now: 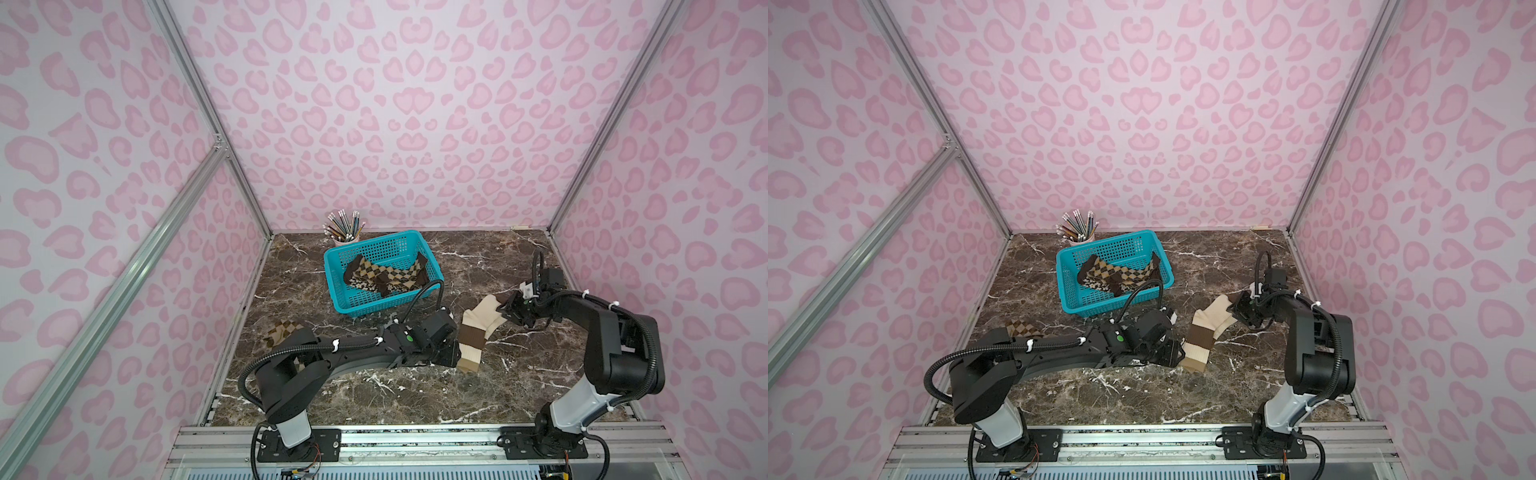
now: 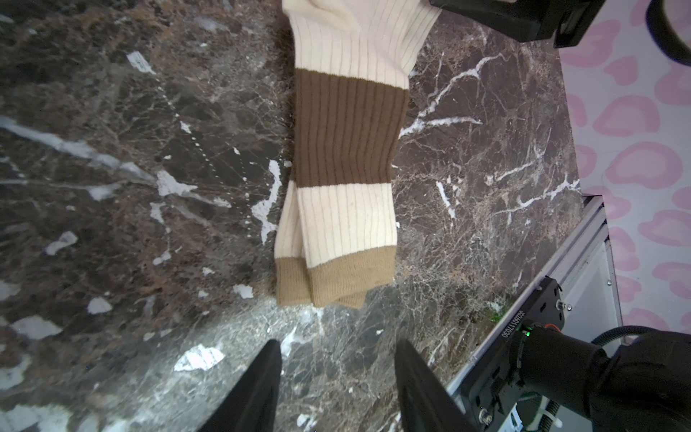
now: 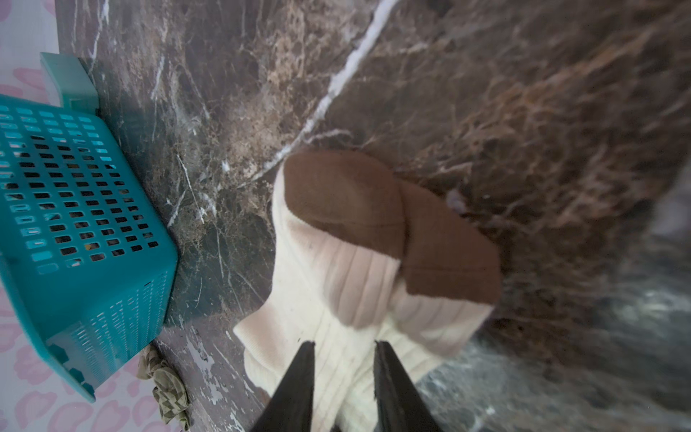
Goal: Place the socks together as a pair
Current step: Place the sock in the sock.
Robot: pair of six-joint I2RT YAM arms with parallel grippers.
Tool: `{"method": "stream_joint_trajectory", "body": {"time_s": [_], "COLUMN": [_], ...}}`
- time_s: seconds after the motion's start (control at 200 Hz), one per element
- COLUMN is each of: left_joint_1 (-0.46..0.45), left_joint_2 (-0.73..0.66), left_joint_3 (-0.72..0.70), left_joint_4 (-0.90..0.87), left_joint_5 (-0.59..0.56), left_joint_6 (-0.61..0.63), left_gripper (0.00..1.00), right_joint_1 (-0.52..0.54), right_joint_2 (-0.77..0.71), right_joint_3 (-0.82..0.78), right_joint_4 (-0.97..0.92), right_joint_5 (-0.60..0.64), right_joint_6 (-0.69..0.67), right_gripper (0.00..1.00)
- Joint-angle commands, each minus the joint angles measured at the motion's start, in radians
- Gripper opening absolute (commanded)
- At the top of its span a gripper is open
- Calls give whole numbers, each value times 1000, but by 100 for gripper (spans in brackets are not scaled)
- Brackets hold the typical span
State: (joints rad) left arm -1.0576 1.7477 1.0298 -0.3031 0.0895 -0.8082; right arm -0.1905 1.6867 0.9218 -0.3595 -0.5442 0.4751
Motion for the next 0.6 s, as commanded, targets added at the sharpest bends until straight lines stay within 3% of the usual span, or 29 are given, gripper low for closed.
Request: {"method": "stream_joint_trajectory", "body": {"time_s": [0.0,0.415,0.595], "left_joint_1": [1,1,1], "left_joint_2": [-17,-6,-5], "left_joint_3": [-6,8,6], "left_joint_4": [36,26,27], "left_joint_5": [-15,-11,-8], "left_joint_6": [5,15,18], "left_gripper": [52,52,51], "right_joint_1": [-10,-17,-18], "right_joint_2": [7,63,80], "right_joint_3": [12,59,67], "right_joint_4": [19,88,96], "right_joint_5": [1,-6,-22], "right_joint_6": [9,29,31], "right_gripper": [31,32,21]}}
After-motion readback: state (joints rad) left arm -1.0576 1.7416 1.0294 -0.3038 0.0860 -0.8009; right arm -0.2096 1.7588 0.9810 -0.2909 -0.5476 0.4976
